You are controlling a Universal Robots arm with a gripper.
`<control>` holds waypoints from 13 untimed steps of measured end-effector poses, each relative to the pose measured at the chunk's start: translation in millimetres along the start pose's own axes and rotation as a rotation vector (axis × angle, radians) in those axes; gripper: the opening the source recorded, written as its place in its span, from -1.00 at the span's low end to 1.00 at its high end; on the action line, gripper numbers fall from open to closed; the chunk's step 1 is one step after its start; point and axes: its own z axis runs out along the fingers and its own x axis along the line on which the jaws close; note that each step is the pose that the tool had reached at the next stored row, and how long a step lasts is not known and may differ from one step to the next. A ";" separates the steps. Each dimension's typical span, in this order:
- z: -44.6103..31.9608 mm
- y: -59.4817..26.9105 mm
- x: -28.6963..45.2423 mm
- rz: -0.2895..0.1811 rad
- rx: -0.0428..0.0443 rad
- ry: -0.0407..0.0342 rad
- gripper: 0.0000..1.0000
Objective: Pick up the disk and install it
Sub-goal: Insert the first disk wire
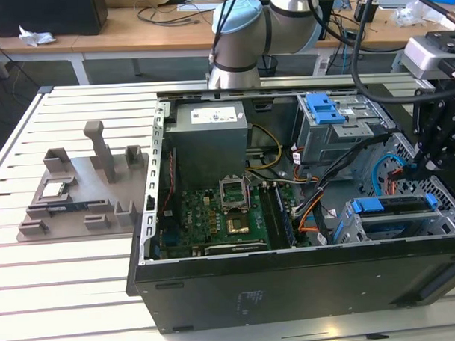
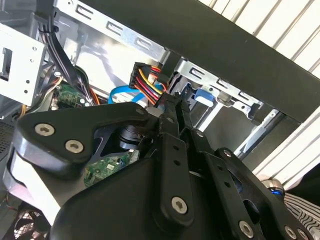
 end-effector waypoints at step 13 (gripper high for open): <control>9.5 5.9 14.5 0.000 0.0000 0.0003 -0.66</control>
